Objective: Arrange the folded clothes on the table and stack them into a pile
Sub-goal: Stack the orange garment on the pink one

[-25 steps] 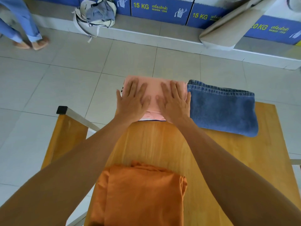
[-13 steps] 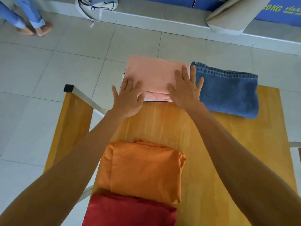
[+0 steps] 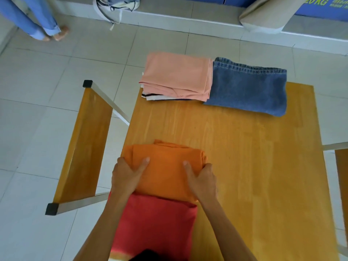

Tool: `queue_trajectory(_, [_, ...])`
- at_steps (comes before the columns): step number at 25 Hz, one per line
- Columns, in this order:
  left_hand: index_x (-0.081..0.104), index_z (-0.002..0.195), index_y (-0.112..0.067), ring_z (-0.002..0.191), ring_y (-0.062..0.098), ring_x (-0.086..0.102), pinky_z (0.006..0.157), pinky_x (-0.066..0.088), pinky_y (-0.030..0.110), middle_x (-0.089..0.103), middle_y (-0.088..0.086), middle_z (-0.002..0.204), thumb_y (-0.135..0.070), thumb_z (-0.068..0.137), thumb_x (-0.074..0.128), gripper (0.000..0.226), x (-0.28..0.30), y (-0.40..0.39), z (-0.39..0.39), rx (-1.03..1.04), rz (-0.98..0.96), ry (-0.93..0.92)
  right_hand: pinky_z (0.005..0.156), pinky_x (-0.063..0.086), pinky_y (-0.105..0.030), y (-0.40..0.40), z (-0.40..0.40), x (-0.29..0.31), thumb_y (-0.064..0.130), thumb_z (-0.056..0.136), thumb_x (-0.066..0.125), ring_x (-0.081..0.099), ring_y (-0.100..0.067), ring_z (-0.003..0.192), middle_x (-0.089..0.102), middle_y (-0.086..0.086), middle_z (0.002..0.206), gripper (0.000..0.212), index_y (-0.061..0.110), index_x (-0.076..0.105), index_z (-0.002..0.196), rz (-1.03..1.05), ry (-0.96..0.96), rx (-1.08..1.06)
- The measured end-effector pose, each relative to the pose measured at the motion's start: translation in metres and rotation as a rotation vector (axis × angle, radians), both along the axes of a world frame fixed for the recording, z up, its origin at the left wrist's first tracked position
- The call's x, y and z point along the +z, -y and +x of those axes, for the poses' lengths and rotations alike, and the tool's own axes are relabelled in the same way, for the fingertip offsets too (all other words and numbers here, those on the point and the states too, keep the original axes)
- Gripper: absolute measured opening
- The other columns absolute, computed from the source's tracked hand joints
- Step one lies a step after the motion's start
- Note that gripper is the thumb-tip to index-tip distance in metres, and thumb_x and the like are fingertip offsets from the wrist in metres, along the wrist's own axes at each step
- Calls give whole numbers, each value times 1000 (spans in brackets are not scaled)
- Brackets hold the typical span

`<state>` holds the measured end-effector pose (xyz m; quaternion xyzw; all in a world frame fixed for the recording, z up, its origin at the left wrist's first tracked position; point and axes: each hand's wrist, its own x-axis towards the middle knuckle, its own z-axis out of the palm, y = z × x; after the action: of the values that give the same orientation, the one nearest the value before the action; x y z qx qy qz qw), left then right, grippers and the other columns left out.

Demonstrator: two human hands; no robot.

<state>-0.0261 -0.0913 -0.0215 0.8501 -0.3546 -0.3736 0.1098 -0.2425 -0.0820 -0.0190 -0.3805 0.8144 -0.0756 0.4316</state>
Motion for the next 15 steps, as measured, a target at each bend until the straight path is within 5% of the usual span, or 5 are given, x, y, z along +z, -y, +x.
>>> queue_trajectory(2, [51,128,-13,111,32,60,84,44,38,62,10,123,-71,71,63,82,0,5,1,-69,4,-91,78,53,-39,4,-1,-2,69,82,58,64,-27,101,65,-2,105,63,14,55,113,1,136,-105])
queue_trajectory(5, [59,125,-21,103,23,61,81,45,32,65,1,116,-70,73,63,71,4,16,6,-149,3,-232,57,44,-21,13,-14,1,53,87,63,61,-8,77,66,9,87,26,28,62,86,-35,269,-132])
queue_trajectory(7, [58,125,-22,100,18,59,81,46,32,62,-5,111,-71,73,63,71,4,19,5,-163,-28,-268,57,41,-20,15,-22,4,52,88,63,54,-1,71,60,17,79,22,31,60,81,-83,294,-134])
queue_trajectory(11, [56,123,-20,96,15,53,76,42,28,56,-8,106,-65,79,62,63,4,31,-5,-232,-104,-185,76,49,-33,9,-33,5,51,88,64,63,-17,89,66,9,89,33,22,68,102,-112,294,-148])
queue_trajectory(15, [56,103,-17,90,18,58,67,40,25,59,-3,97,-51,85,64,39,7,56,-15,-336,-187,-102,69,53,-33,6,-42,6,46,87,67,65,-14,86,71,1,98,29,19,66,96,-126,289,-156])
